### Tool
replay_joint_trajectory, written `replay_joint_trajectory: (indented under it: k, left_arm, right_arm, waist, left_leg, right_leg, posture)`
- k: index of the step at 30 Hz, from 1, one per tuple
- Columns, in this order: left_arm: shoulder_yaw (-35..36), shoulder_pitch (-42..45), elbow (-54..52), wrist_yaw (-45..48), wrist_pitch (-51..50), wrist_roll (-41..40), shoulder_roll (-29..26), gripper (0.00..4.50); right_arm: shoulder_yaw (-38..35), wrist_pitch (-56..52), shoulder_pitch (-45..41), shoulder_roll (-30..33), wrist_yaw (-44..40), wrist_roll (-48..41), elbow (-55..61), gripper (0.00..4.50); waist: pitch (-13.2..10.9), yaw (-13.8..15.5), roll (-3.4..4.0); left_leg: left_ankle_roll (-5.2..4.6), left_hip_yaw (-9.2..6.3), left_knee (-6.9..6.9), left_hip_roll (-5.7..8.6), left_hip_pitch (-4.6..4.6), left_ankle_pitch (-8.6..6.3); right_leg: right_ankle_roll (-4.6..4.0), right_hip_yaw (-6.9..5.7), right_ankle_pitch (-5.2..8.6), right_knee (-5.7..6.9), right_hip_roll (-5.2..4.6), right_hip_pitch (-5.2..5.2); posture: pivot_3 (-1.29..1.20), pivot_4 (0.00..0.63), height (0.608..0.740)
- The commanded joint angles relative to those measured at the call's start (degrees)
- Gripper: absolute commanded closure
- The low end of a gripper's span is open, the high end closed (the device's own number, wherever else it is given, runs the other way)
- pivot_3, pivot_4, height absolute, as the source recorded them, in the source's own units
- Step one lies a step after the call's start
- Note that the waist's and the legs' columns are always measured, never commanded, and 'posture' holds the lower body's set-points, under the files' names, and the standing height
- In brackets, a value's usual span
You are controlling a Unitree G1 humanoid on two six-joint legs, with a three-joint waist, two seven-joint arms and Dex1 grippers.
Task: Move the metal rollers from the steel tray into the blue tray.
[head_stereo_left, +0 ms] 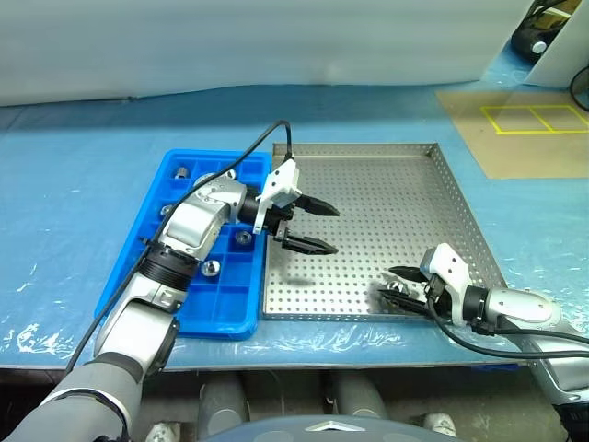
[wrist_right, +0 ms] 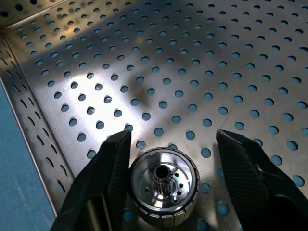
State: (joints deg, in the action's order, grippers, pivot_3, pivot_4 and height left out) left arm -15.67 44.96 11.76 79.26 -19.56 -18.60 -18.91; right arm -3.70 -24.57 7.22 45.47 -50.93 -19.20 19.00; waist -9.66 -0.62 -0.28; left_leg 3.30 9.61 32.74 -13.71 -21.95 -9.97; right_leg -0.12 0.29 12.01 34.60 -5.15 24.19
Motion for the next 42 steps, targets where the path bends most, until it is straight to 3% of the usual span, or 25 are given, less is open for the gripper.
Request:
replay_joint_trajectory:
  k: [1,34,37,40,42]
  left_arm:
    - [0.61,0.81,-2.52,-0.08,-0.45,-0.85,-0.59,0.67]
    - [0.37,0.32,-2.87,-1.48,0.08,-0.34,-1.28,0.67]
    - [0.37,0.30,-2.82,-1.61,0.18,-0.21,-1.37,0.67]
    - [0.41,0.22,-2.91,-1.76,0.21,-0.15,-1.46,0.67]
    - [0.39,0.13,-3.03,-1.87,0.25,-0.16,-1.46,0.67]
  right_arm:
    - [0.78,0.24,0.95,-0.03,-0.29,0.64,-0.27,1.76]
    - [-1.95,-2.65,4.92,3.22,-4.42,-2.25,-2.31,1.76]
    - [-2.81,-2.15,4.49,2.44,-4.32,-3.03,-3.00,1.21]
    - [-2.19,-2.57,3.47,2.42,-2.52,-1.40,-3.56,0.21]
    - [-1.85,-2.89,3.10,2.73,-2.80,-1.37,-3.64,0.02]
  waist:
    - [0.00,0.02,0.00]
    - [0.01,1.79,0.01]
    - [0.01,1.82,0.01]
    - [0.01,1.78,0.01]
    - [0.01,1.67,0.01]
  left_leg:
    - [0.00,0.00,0.00,0.00,0.00,0.00]
    - [-0.03,0.01,-0.03,0.00,-0.01,-0.02]
    - [-0.03,0.01,-0.04,0.00,-0.02,-0.02]
    - [-0.03,0.01,-0.04,0.00,-0.01,-0.02]
    - [-0.03,0.01,-0.04,-0.01,0.00,-0.01]
  right_leg:
    - [0.00,0.00,0.00,0.00,0.00,0.00]
    - [0.00,0.01,0.05,0.00,-0.05,-0.02]
    - [0.00,0.01,0.05,0.00,-0.05,-0.02]
    - [0.01,0.01,0.06,0.00,-0.04,-0.02]
    - [0.01,0.00,0.06,0.01,-0.04,-0.02]
  posture:
    - [-0.34,0.150,0.740]
    - [-0.33,0.150,0.740]
    - [-0.33,0.150,0.740]
    - [-0.33,0.150,0.740]
    - [-0.33,0.150,0.740]
